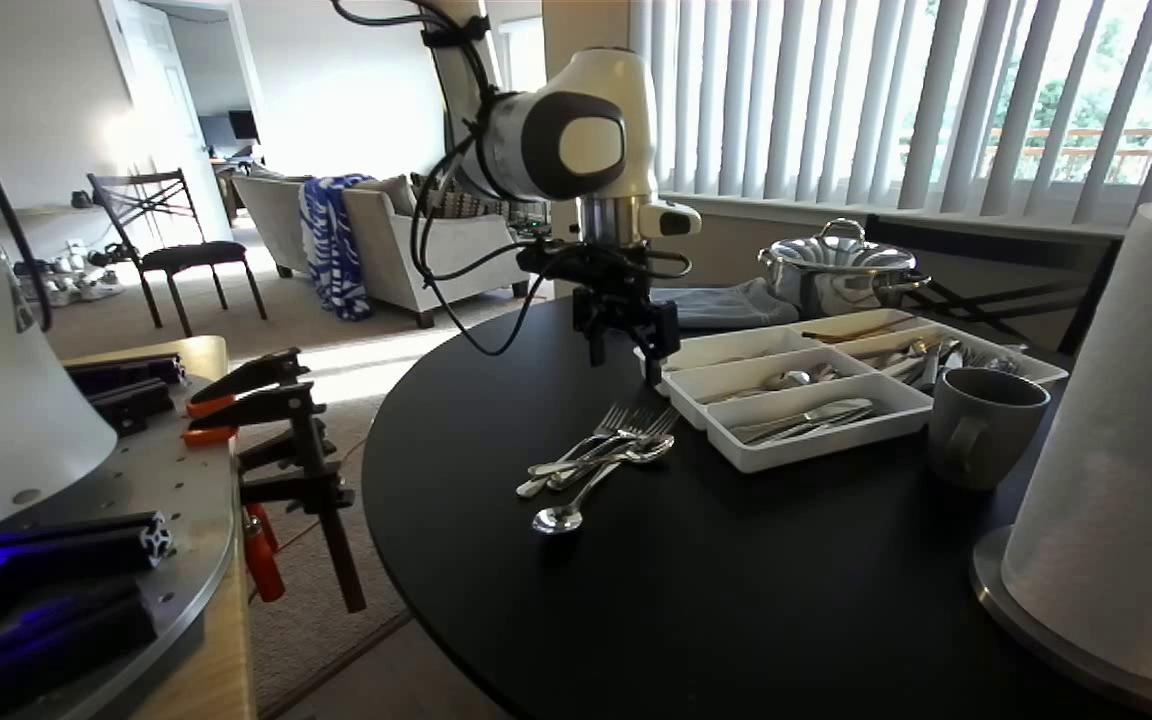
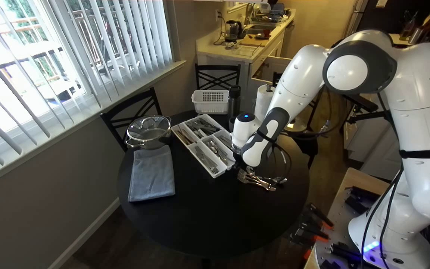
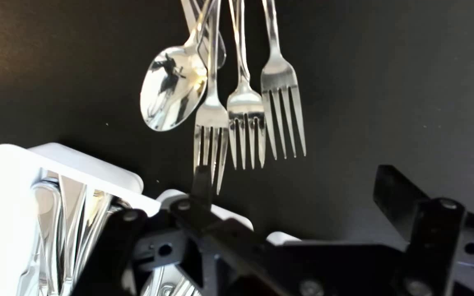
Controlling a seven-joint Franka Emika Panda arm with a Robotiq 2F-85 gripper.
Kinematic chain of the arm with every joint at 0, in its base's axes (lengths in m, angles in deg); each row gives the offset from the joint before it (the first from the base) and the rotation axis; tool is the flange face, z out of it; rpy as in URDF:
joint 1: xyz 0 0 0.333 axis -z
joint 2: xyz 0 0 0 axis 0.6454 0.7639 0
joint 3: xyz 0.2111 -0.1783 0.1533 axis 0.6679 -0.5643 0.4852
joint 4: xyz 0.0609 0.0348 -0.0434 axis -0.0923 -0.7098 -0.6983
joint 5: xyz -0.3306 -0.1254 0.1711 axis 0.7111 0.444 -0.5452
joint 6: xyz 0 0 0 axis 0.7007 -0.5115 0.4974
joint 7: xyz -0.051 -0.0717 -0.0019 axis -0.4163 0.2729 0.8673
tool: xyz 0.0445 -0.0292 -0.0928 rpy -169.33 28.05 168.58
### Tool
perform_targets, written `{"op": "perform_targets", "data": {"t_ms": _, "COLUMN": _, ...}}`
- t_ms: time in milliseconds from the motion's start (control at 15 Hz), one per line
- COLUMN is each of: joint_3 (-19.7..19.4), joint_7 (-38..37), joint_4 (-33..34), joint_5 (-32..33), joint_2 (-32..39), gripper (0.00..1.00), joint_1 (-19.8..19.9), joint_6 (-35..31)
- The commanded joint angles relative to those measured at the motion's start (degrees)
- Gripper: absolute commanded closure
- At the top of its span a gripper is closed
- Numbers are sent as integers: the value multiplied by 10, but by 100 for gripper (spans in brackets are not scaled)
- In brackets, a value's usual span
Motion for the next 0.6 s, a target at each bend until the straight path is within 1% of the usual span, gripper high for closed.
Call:
{"op": "perform_targets", "data": {"t_ms": 0, "joint_3": -6, "joint_7": 9, "joint_4": -2, "joint_5": -3, "joint_2": 0, "gripper": 0, "joint_1": -4, "joint_6": 1}}
{"op": "perform_targets", "data": {"t_ms": 333, "joint_3": -9, "joint_7": 12, "joint_4": -3, "joint_5": 1, "joint_2": 0, "gripper": 0, "joint_1": -5, "joint_6": 1}}
{"op": "perform_targets", "data": {"t_ms": 467, "joint_3": -17, "joint_7": 30, "joint_4": 11, "joint_5": 24, "joint_2": 9, "gripper": 0, "joint_1": -19, "joint_6": 12}}
{"op": "perform_targets", "data": {"t_ms": 533, "joint_3": -13, "joint_7": 36, "joint_4": 16, "joint_5": 26, "joint_2": 14, "gripper": 0, "joint_1": -17, "joint_6": 12}}
